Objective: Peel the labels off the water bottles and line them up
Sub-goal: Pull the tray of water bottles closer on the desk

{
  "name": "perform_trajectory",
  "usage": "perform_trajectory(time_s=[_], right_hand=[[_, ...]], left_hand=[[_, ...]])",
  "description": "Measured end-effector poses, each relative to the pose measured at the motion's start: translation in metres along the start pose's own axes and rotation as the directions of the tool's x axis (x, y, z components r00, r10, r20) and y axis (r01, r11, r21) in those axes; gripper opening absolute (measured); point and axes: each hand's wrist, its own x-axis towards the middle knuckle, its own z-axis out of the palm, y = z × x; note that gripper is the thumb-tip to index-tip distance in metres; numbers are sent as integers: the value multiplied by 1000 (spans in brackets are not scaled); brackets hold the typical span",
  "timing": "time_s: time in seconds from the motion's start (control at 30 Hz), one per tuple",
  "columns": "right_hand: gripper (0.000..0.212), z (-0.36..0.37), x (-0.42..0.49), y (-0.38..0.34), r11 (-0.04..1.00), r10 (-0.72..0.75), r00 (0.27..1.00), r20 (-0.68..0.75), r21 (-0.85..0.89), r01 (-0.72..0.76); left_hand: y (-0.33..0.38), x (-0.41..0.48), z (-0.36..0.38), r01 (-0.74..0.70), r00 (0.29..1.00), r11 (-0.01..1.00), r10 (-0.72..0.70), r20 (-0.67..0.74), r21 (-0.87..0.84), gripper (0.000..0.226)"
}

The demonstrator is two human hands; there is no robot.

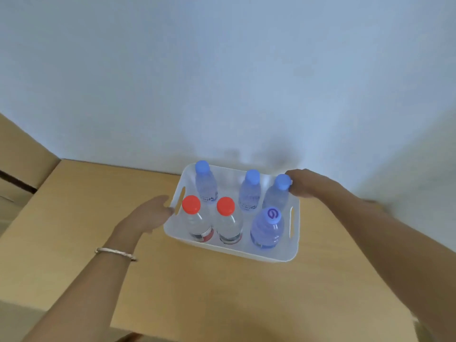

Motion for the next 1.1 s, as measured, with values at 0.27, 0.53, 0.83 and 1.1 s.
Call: perform_trajectory(time_s=[0.27, 0.53, 0.83, 1.1], right_hand=[[56, 9, -3, 6, 987, 94, 991, -98, 139, -80], [35, 9, -17, 75, 979, 193, 973, -129, 87, -183], [29, 11, -41, 149, 955, 289, 938, -193, 125, -269], [23, 7, -33, 166, 960, 271, 948, -167, 119, -254]], left_hand=[[30, 24, -8, -199, 962, 974, 172, 210, 113, 22], [63, 20, 32, -260, 903, 966, 245, 353, -4, 19], [117, -7, 90, -333, 859, 943, 294, 420, 21, 24], [133, -9, 96, -284, 880, 948, 198, 432, 145, 27]])
